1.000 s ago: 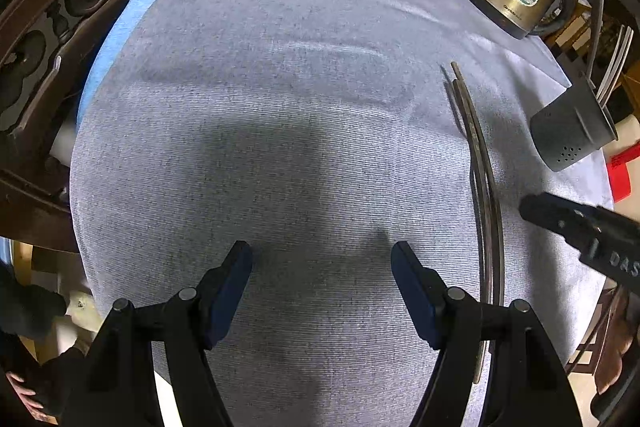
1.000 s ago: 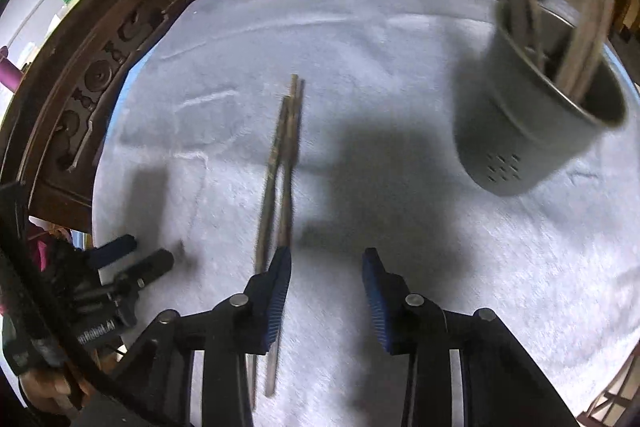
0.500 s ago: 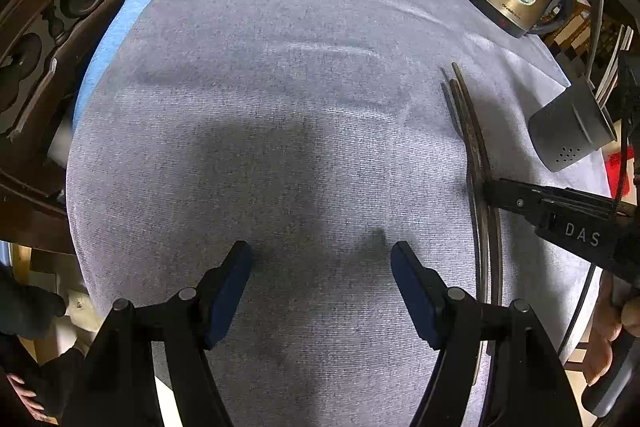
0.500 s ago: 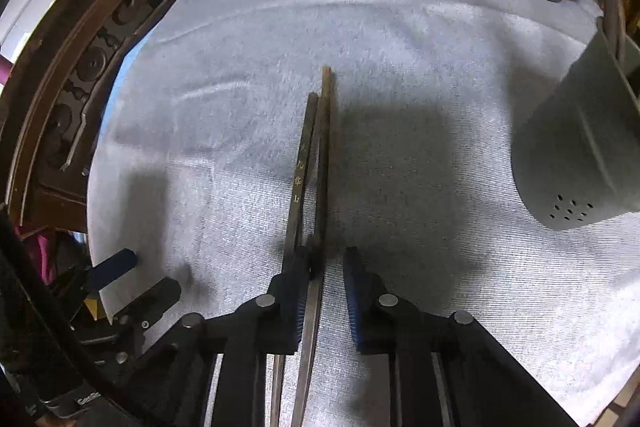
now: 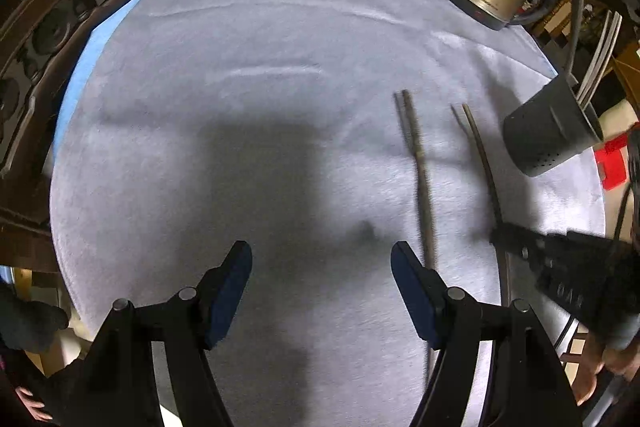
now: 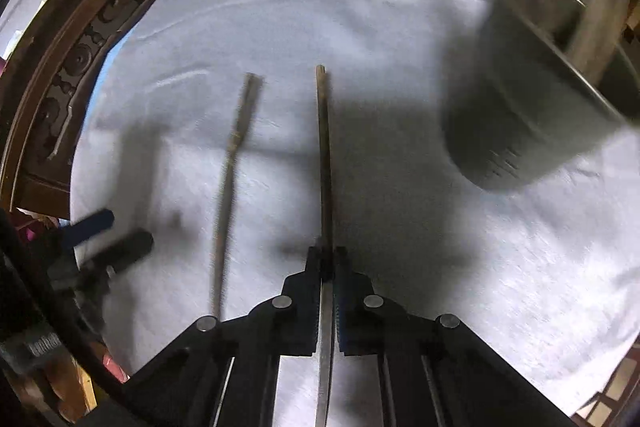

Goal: Organize utensils
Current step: 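Grasp a chopstick with the right gripper while the left gripper grasps another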

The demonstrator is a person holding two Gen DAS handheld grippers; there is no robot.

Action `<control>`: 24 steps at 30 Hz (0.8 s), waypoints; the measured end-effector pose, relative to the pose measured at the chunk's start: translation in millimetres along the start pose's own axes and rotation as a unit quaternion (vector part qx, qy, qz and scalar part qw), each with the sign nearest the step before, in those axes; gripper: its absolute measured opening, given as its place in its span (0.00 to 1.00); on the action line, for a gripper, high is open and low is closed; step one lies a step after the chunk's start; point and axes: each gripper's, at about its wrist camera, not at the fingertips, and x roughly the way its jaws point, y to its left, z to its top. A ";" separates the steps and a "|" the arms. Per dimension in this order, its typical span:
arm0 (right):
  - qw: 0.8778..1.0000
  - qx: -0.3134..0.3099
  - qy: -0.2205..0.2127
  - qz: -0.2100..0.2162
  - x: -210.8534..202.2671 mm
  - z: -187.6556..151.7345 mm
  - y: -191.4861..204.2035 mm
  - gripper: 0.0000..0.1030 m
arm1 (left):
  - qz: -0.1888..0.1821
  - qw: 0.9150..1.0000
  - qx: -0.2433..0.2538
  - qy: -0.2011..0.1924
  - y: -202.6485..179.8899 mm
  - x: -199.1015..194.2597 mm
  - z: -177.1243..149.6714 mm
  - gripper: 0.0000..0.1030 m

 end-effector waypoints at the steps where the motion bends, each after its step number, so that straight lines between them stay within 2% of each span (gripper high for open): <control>1: 1.000 0.001 0.001 -0.002 -1.5 -2.9 -4.3 0.06 | -0.002 1.000 -0.001 0.004 -6.2 2.0 3.9 0.71; 4: 1.000 0.009 0.005 -0.006 -6.3 -16.8 -21.4 0.06 | -0.004 1.000 0.002 0.017 -19.7 10.6 11.8 0.71; 11: 1.000 0.024 0.001 0.009 -15.8 -34.2 -46.1 0.06 | 0.023 0.999 0.010 0.037 -47.8 31.1 24.4 0.70; 16: 1.000 0.020 0.000 0.017 -16.6 -34.9 -48.0 0.06 | 0.045 0.998 0.024 0.039 -60.0 38.3 27.8 0.49; 18: 1.000 0.017 0.000 0.019 -17.9 -34.3 -51.5 0.06 | 0.046 0.998 0.029 0.040 -62.8 38.6 28.9 0.32; 21: 1.000 0.012 0.002 0.019 -18.3 -34.8 -51.1 0.06 | 0.048 0.997 0.037 0.043 -60.8 35.6 25.9 0.18; 24: 1.000 0.009 0.006 0.018 -19.5 -36.6 -49.9 0.06 | 0.040 0.997 0.051 0.050 -61.7 32.6 19.4 0.10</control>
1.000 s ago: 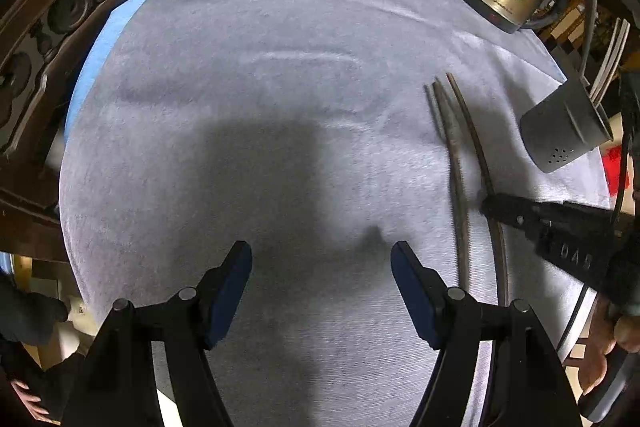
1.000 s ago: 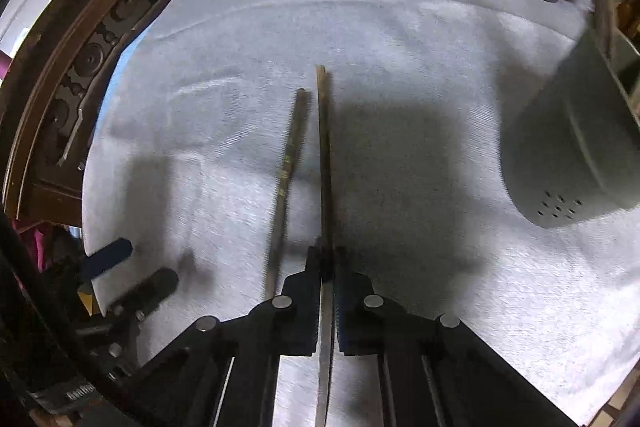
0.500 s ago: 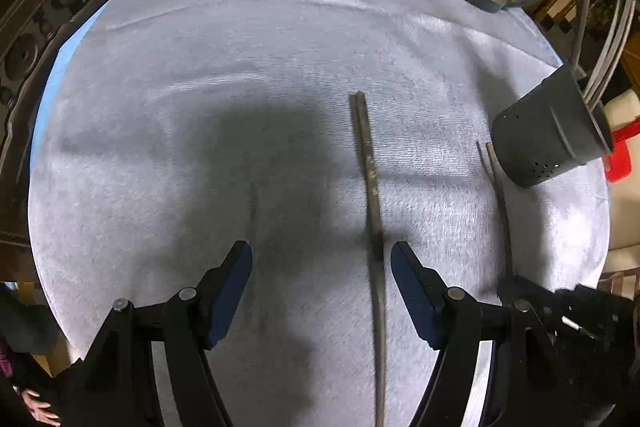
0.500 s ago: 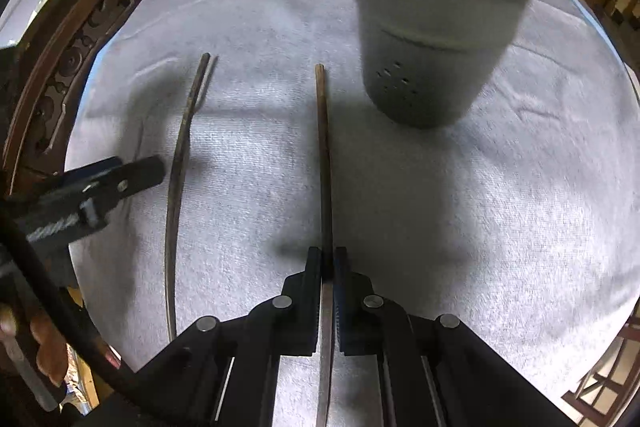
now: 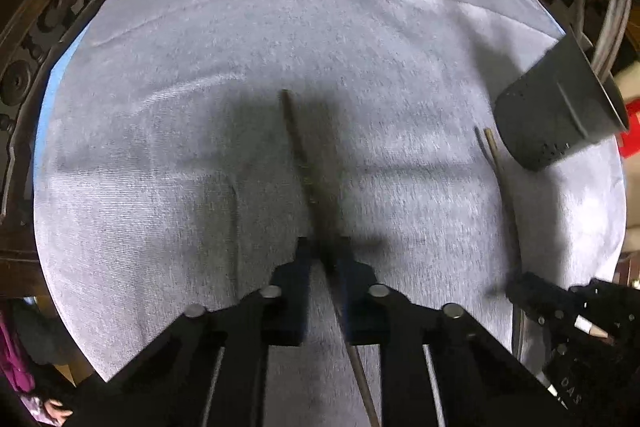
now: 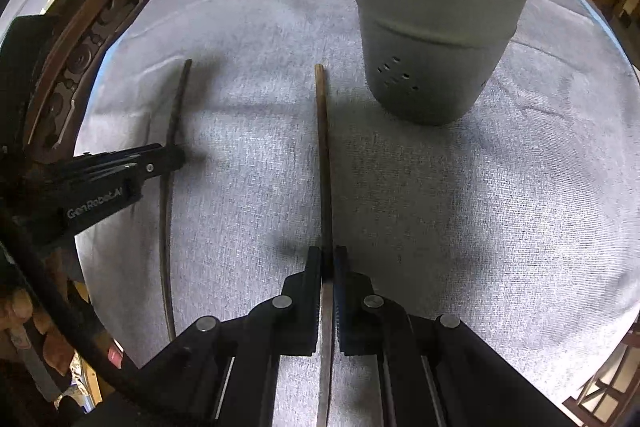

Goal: Organize utensils
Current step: 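Grasp a chopstick with the right gripper while the left gripper grasps another, then lift both held chopsticks upright and carry them over the grey cup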

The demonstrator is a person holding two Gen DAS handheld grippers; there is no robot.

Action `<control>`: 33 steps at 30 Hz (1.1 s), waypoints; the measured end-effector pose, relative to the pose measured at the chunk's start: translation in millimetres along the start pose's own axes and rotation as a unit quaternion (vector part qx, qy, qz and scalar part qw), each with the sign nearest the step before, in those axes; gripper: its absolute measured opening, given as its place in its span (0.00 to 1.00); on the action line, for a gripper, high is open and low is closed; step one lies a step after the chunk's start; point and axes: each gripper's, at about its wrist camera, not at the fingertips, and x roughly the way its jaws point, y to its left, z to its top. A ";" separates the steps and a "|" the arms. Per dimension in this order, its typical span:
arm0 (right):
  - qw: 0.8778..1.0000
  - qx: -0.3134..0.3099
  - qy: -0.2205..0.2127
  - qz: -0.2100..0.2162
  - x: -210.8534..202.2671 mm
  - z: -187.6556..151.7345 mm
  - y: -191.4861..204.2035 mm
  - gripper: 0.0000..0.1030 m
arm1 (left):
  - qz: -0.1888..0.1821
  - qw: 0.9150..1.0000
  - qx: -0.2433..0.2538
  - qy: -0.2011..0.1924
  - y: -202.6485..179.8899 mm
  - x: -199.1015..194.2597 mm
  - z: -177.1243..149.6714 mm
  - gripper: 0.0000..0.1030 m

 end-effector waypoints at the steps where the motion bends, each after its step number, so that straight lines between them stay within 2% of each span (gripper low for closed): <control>1: 1.000 -0.001 0.001 -0.001 0.5 -0.7 0.3 0.06 | 0.000 1.000 0.008 0.000 -0.6 -0.8 -2.8 0.10; 6: 1.000 -0.006 0.018 -0.004 0.3 -5.3 5.6 0.08 | -0.009 0.999 0.043 0.019 1.5 -4.1 -12.8 0.10; 10: 0.999 0.011 0.033 -0.002 1.4 3.3 1.8 0.09 | -0.024 0.999 0.025 0.041 12.0 -2.8 -4.5 0.12; 14: 0.999 0.021 0.021 -0.016 -1.9 16.8 2.0 0.10 | -0.025 0.999 0.004 0.036 18.3 -0.3 9.6 0.19; 20: 0.998 0.014 0.031 -0.045 7.7 32.4 9.3 0.11 | -0.022 0.999 0.021 0.039 11.8 4.7 17.5 0.20; 21: 0.998 0.000 0.035 -0.053 8.4 33.3 13.9 0.11 | -0.022 0.999 0.024 0.037 10.5 5.1 18.8 0.08; 23: 0.997 -0.014 0.039 -0.067 11.8 35.6 22.1 0.07 | -0.033 0.998 0.036 0.037 9.6 6.6 22.7 0.08; 25: 0.996 -0.030 0.045 -0.071 12.4 35.4 26.6 0.06 | -0.052 0.997 0.045 0.044 11.5 6.3 24.9 0.05; 26: 0.996 -0.031 0.045 -0.065 11.7 34.9 27.7 0.06 | -0.067 0.996 0.045 0.038 14.0 2.7 24.9 0.05; 29: 0.999 -0.026 0.012 -0.041 0.5 33.5 35.9 0.06 | -0.078 0.996 0.031 -0.006 24.4 -20.5 24.1 0.05; 32: 0.998 -0.018 -0.063 -0.007 -31.4 26.8 43.3 0.06 | -0.095 0.991 0.008 -0.091 35.7 -58.8 25.1 0.05; 33: 0.994 -0.010 -0.109 -0.006 -49.0 22.3 45.5 0.06 | -0.102 0.988 0.003 -0.116 38.4 -68.5 21.9 0.05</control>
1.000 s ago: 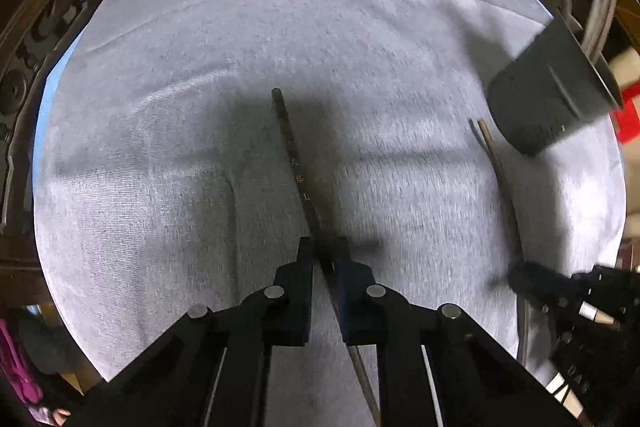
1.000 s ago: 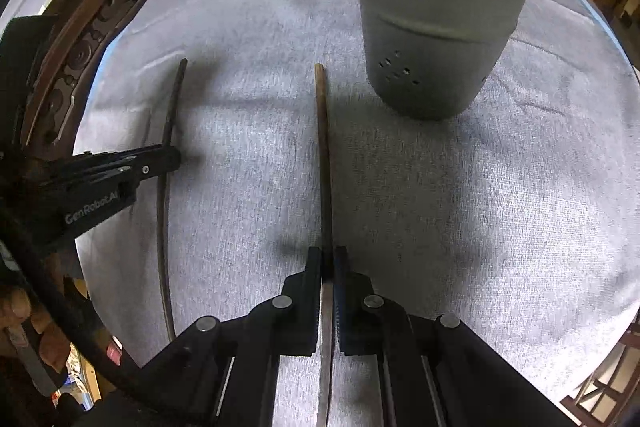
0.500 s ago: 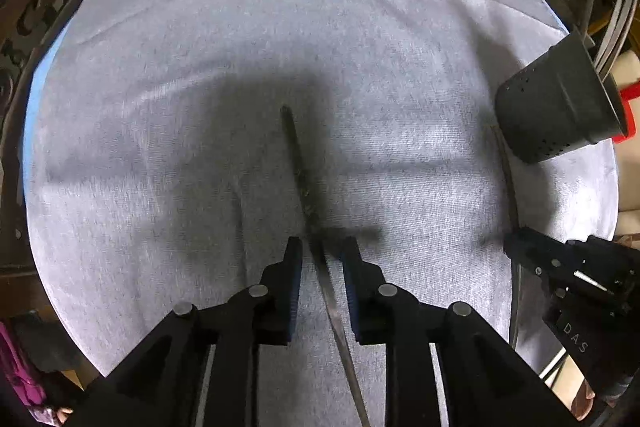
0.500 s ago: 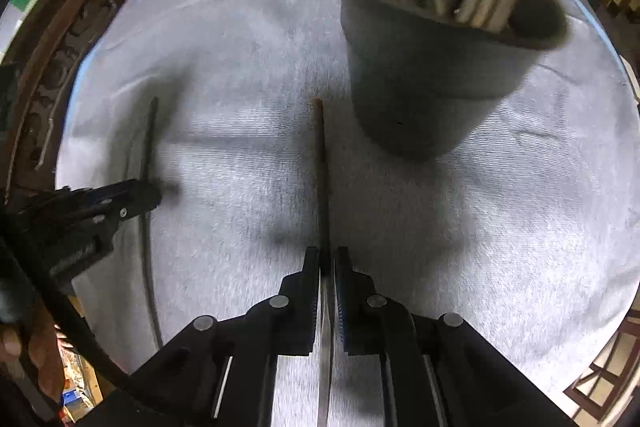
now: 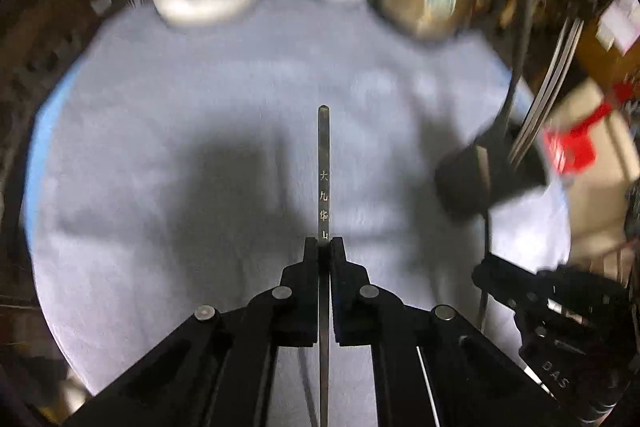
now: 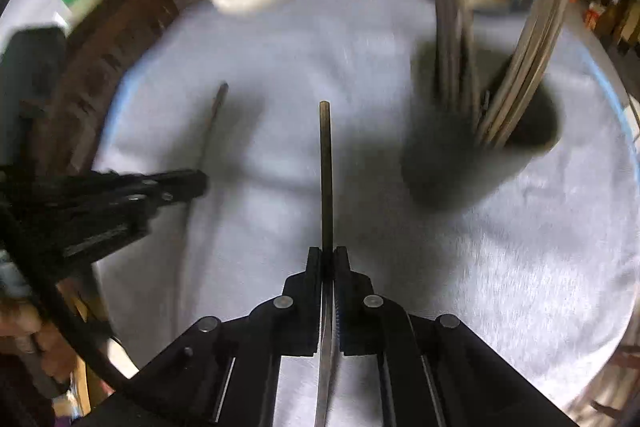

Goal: Organize utensils
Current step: 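Lift both held chopsticks upright and carry them over the grey cup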

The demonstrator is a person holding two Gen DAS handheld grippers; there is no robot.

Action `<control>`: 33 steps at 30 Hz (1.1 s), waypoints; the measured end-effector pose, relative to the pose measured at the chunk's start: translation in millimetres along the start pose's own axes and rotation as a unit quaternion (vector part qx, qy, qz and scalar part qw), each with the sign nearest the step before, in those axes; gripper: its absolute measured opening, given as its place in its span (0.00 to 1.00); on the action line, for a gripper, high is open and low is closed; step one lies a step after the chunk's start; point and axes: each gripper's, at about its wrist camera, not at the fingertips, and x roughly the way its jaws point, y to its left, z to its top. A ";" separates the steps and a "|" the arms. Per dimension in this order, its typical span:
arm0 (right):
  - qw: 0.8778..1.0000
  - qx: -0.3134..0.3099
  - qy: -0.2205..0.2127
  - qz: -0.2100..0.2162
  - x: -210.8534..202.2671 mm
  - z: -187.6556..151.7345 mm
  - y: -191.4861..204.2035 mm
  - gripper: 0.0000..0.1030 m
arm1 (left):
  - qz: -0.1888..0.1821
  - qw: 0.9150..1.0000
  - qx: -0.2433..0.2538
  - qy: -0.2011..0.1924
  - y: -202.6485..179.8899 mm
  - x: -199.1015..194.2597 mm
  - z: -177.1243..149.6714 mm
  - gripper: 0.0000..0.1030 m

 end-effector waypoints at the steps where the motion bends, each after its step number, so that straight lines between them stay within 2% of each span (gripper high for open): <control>1: 1.000 0.005 -0.028 0.000 -9.9 -1.5 -0.4 0.06 | -0.002 0.999 -0.004 -0.038 1.2 -14.1 0.6 0.05; 2: 0.996 0.010 -0.088 0.007 -29.2 -5.1 0.0 0.06 | 0.004 0.997 -0.009 -0.073 0.2 -25.2 0.8 0.05; 4: 0.987 0.027 -0.155 -0.013 -48.8 -12.8 -2.6 0.06 | -0.004 0.991 -0.019 -0.133 -0.8 -41.0 -0.2 0.05; 5: 0.977 0.037 -0.209 -0.015 -61.7 -22.5 -4.9 0.06 | -0.001 0.987 -0.020 -0.161 -1.6 -52.5 0.3 0.05; 6: 0.966 0.038 -0.252 -0.041 -70.0 -31.2 -4.5 0.06 | 0.015 0.981 -0.015 -0.191 -2.9 -56.1 -2.6 0.05; 8: 0.944 0.032 -0.318 -0.078 -77.9 -43.3 -2.6 0.06 | 0.023 0.970 -0.003 -0.242 -9.3 -59.2 -12.3 0.05; 9: 0.938 0.038 -0.334 -0.082 -82.5 -47.9 -5.1 0.06 | 0.028 0.966 0.000 -0.258 -12.4 -61.7 -16.0 0.05; 11: 0.921 0.030 -0.371 -0.118 -83.5 -61.2 3.2 0.06 | 0.042 0.957 0.007 -0.287 -14.3 -63.9 -26.1 0.05; 12: 0.916 0.020 -0.378 -0.132 -81.2 -64.1 7.7 0.06 | 0.043 0.955 0.008 -0.294 -14.1 -61.5 -33.7 0.05; 14: 0.915 0.011 -0.378 -0.142 -74.6 -68.2 12.3 0.06 | 0.062 0.947 0.020 -0.313 -18.3 -55.1 -43.2 0.05; 17: 0.911 -0.004 -0.379 -0.160 -64.8 -82.3 17.3 0.06 | 0.067 0.945 0.025 -0.319 -12.9 -47.7 -48.6 0.05; 19: 0.910 -0.005 -0.381 -0.162 -66.0 -87.4 16.2 0.06 | 0.071 0.941 0.030 -0.330 -11.9 -54.1 -54.5 0.06; 26: 0.914 0.003 -0.379 -0.148 -89.1 -105.2 9.1 0.06 | 0.040 0.944 0.028 -0.327 -1.6 -90.5 -81.6 0.06; 33: 0.920 0.024 -0.369 -0.128 -108.7 -130.2 4.4 0.06 | 0.013 0.951 0.017 -0.308 6.9 -112.4 -105.5 0.05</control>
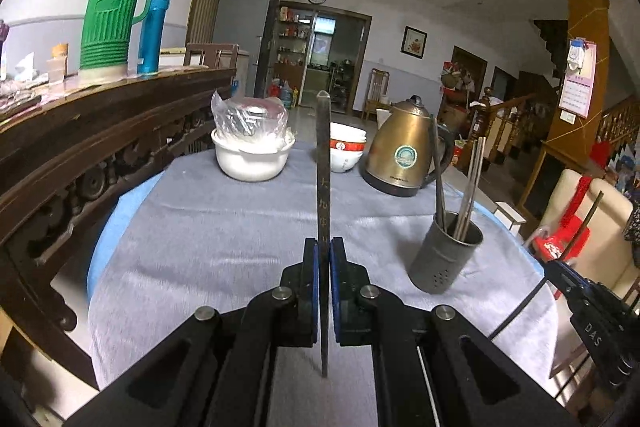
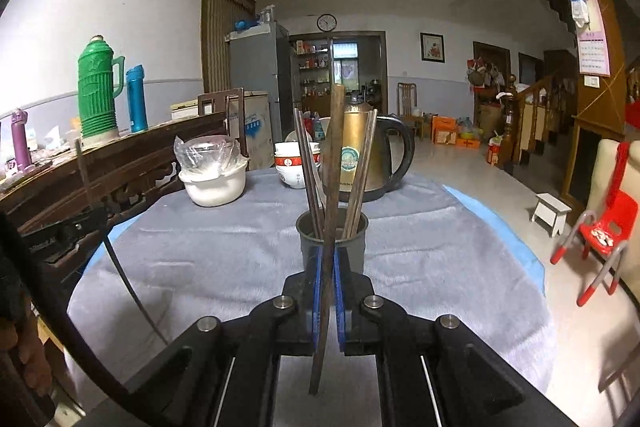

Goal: Organize utensils
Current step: 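Lift both held chopsticks upright and carry them over the grey cup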

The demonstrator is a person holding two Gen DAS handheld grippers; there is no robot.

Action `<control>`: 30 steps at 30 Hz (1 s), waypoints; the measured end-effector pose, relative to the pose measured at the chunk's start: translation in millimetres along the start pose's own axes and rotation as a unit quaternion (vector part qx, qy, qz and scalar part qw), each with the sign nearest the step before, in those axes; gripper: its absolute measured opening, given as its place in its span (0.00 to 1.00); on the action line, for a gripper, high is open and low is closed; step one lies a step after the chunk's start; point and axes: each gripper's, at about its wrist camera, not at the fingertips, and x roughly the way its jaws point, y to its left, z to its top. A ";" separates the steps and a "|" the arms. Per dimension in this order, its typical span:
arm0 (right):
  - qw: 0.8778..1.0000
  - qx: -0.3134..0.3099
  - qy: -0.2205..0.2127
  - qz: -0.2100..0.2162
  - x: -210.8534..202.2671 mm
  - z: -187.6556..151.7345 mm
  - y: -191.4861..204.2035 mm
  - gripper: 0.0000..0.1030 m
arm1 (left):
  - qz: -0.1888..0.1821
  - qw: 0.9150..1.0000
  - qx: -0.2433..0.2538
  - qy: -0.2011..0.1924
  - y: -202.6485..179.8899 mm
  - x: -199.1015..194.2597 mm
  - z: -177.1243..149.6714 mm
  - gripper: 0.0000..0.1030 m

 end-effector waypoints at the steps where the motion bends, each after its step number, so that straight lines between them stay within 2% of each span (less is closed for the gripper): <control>1: 1.000 0.004 0.001 0.001 -3.1 -1.1 -0.8 0.06 | -0.002 1.000 -0.002 0.003 0.9 -2.0 -0.5 0.05; 5: 1.000 0.014 0.003 0.004 -5.7 -2.7 -3.5 0.06 | -0.009 1.000 -0.012 0.013 2.1 -1.3 2.5 0.05; 10: 0.999 0.038 -0.004 0.008 -0.8 13.6 -13.0 0.06 | -0.042 0.998 -0.040 0.014 -7.4 5.8 30.9 0.05; 14: 0.998 0.053 -0.035 0.005 -10.1 39.2 -26.1 0.06 | -0.084 0.995 -0.056 0.008 -25.5 10.6 64.7 0.05; 21: 0.995 0.064 -0.077 0.010 -16.7 98.4 -45.3 0.06 | -0.121 0.991 -0.049 -0.006 -65.1 26.2 116.1 0.05; 24: 0.994 0.064 -0.087 0.016 -11.6 122.1 -48.6 0.06 | -0.134 0.990 -0.041 -0.006 -82.4 36.3 134.8 0.05; 30: 0.996 0.047 -0.074 0.023 19.3 157.6 -45.4 0.06 | -0.129 0.991 -0.021 0.002 -110.3 64.8 152.1 0.05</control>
